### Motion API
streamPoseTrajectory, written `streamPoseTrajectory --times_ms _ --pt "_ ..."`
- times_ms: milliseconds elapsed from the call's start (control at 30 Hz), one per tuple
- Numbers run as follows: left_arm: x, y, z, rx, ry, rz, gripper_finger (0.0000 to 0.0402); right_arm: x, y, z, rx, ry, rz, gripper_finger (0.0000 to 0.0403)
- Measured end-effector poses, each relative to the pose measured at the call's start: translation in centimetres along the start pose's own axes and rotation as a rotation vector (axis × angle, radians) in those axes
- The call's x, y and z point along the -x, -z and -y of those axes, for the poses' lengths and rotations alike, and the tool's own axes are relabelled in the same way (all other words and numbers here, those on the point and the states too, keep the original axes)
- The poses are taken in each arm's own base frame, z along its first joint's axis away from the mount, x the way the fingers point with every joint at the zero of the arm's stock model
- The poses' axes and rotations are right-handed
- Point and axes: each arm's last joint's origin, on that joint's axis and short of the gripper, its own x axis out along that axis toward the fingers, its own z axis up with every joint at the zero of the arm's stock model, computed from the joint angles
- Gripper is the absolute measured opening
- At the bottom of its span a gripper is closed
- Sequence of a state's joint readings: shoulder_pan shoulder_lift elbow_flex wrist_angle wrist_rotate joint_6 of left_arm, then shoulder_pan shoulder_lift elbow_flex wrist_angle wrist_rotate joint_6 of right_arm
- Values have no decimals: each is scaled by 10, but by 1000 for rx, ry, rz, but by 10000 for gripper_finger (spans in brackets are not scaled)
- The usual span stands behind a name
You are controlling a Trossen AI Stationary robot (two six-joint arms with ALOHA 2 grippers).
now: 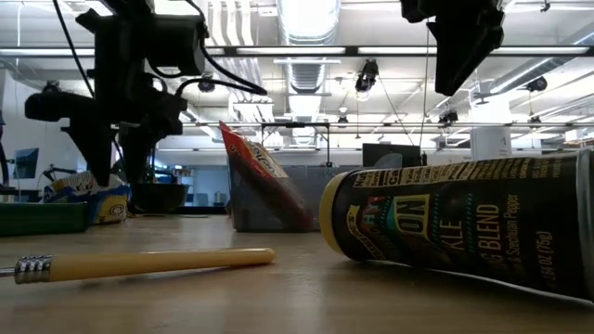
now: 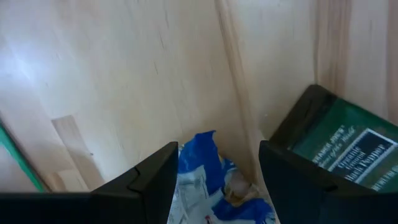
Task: Pick & Place Food Item
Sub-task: Put the blue noodle pack into the black bin
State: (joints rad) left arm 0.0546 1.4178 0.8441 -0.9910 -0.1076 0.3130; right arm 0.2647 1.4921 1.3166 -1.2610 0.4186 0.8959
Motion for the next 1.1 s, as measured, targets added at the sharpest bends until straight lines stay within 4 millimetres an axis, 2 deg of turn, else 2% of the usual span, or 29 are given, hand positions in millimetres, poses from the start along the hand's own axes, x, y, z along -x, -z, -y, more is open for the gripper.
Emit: streamPoseTrajectory --times_ms 300,500,633,967,1100 --pt "-21 12 2 11 2 -37 226 -1 2 -3 -8 -16 11 203" --pt "-28 17 1 8 -74 -72 219 0 1 -5 -13 -32 24 203" --pt "-29 16 -1 -11 -133 -80 176 0 0 -6 -20 -43 33 203" --pt "-30 20 -11 8 -175 -100 14 0 0 -7 -22 -48 37 203" --pt "-30 22 -13 23 -171 -109 3 -1 0 -7 -23 -49 38 203"
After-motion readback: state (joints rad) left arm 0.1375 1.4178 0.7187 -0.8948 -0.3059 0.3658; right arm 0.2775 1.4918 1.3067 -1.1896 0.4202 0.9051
